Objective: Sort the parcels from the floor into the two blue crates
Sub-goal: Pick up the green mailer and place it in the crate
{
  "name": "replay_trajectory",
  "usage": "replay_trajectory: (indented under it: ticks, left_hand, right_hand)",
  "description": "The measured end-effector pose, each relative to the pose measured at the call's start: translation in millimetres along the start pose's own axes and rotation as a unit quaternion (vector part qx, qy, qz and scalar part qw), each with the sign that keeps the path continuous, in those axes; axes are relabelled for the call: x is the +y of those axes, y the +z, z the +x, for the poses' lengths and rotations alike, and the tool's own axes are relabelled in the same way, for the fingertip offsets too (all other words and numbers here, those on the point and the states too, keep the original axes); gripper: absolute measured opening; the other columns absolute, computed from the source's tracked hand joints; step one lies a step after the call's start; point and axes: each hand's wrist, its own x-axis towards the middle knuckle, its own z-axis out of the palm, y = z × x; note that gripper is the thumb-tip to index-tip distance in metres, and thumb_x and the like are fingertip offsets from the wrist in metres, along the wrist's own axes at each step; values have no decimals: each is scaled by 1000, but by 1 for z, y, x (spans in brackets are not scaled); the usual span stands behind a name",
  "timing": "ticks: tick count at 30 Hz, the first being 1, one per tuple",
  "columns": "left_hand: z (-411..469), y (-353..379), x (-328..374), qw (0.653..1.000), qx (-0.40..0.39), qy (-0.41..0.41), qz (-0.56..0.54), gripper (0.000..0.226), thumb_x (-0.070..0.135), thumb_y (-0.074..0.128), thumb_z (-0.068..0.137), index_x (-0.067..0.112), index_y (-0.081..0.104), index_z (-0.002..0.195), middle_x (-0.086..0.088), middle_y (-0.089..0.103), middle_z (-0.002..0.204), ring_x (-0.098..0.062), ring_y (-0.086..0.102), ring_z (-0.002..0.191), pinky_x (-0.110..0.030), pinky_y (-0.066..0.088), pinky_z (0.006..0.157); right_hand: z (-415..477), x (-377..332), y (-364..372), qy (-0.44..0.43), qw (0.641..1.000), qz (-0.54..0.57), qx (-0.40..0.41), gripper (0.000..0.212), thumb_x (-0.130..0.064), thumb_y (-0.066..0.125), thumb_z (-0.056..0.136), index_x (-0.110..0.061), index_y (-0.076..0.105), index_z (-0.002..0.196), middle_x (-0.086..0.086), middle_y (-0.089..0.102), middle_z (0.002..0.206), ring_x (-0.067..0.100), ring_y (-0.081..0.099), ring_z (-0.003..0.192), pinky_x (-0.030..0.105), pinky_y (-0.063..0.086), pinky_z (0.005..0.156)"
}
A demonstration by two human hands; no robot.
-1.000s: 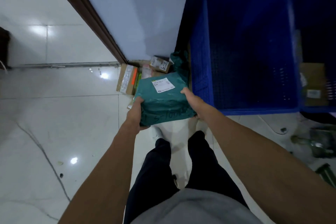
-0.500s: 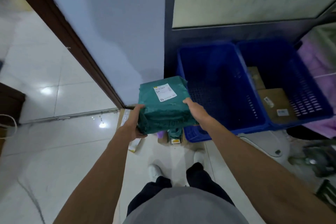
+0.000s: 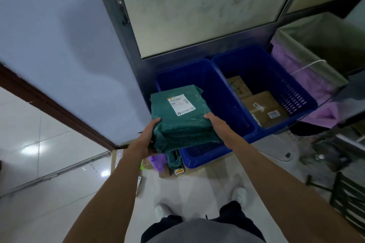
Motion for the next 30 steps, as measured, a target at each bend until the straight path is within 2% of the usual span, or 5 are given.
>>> replay_trajectory:
  ticks: [6,12,16,25,30]
  left_hand:
    - [17,110,-14,1000,12,14,12,86,64,80,54,17,66,124,-17,72,115,-36,68,110,-58,48,101]
    - [33,231,-27,999,-19,24,15,69,59,73,70,16,65,124,-15,73,114,-34,68,109,-52,52,99]
    - [42,292,-28,999,-40,31,-16,59,53,69,78,15,66,123,-15,73,115,-34,67,110,-53,50,101]
    - [85,368,-6,995,-59,63,-49,59,49,69,78,16,64,127,-14,72,117,-35,66,112,-54,48,103]
    - [106,403,22,994,-83,70,-32,52,47,67,82,17,64,124,-13,73,115,-34,67,111,-53,49,102]
  right_hand:
    - [7,35,-106,3,998,57,-2,56,-60,52,88,-21,59,128,2,64,117,25,63,106,48,50,99]
    - [15,64,-220,46,990,134,19,44,-48,51,98,-13,61,122,12,67,110,30,66,98,37,55,76]
    - [28,72,-274,70,985,154,44,42,-52,55,93,-17,63,115,11,65,108,28,65,96,38,56,81]
    - [71,71,-331,72,959,245,123,83,-73,69,70,-17,58,130,7,62,125,26,63,105,46,57,91]
    - [92,57,-361,51,939,297,163,112,-73,79,60,-10,44,146,5,56,135,27,63,110,48,57,93]
